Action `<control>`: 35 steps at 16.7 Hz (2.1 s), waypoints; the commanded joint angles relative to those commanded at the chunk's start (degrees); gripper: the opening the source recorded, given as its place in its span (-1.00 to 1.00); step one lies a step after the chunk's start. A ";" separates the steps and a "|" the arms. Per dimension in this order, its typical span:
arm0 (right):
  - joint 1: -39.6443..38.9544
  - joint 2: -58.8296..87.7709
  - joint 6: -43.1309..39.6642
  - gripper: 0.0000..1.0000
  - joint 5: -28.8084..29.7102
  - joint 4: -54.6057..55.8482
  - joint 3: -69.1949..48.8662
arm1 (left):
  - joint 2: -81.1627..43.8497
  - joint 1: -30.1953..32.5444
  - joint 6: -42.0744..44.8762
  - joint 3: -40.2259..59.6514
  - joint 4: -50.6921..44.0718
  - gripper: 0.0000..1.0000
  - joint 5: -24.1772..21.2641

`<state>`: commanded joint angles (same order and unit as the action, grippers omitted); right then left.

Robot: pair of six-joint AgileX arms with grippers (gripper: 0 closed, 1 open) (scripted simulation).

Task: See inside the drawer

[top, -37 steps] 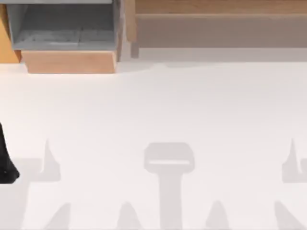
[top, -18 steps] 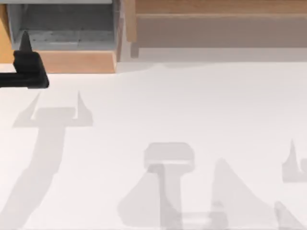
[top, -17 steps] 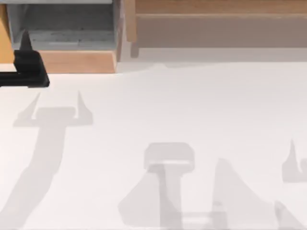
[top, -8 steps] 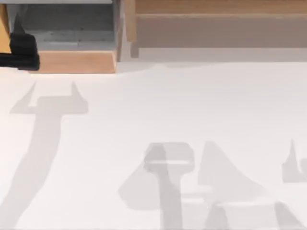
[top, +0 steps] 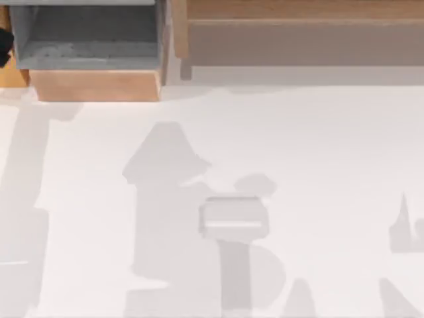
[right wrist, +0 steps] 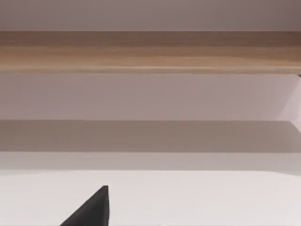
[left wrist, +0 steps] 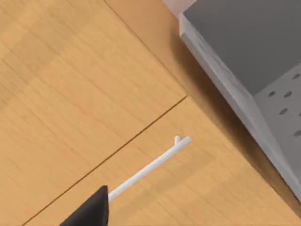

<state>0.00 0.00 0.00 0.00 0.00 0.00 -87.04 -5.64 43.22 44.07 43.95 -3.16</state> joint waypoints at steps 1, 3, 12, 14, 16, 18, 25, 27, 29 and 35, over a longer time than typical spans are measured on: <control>0.00 0.00 0.00 1.00 0.00 0.00 0.00 | -4.58 -2.22 4.86 1.97 2.38 1.00 -2.52; 0.00 0.00 0.00 1.00 0.00 0.00 0.00 | -13.62 -6.38 14.51 5.84 7.10 1.00 -7.48; 0.00 0.00 0.00 1.00 0.00 0.00 0.00 | -42.23 -17.86 46.07 18.31 22.56 1.00 -22.76; 0.00 0.00 0.00 1.00 0.00 0.00 0.00 | -43.63 -18.36 47.56 18.96 23.37 1.00 -23.49; 0.00 0.00 0.00 1.00 0.00 0.00 0.00 | -43.63 -18.36 47.56 18.96 23.37 1.00 -23.49; 0.00 0.00 0.00 1.00 0.00 0.00 0.00 | -43.51 -18.08 47.48 18.70 23.21 1.00 -23.39; 0.00 0.00 0.00 1.00 0.00 0.00 0.00 | -46.44 -17.01 47.52 24.97 20.20 1.00 -22.18; 0.00 0.00 0.00 1.00 0.00 0.00 0.00 | -46.70 -16.90 47.52 25.52 19.92 1.00 -22.07; 0.00 0.00 0.00 1.00 0.00 0.00 0.00 | -46.70 -16.90 47.52 25.52 19.92 1.00 -22.07; 0.00 0.00 0.00 1.00 0.00 0.00 0.00 | -46.70 -16.90 47.52 25.52 19.92 0.10 -22.07</control>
<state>0.00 0.00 0.00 0.00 0.00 0.00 -133.74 -22.54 90.74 69.59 63.86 -25.23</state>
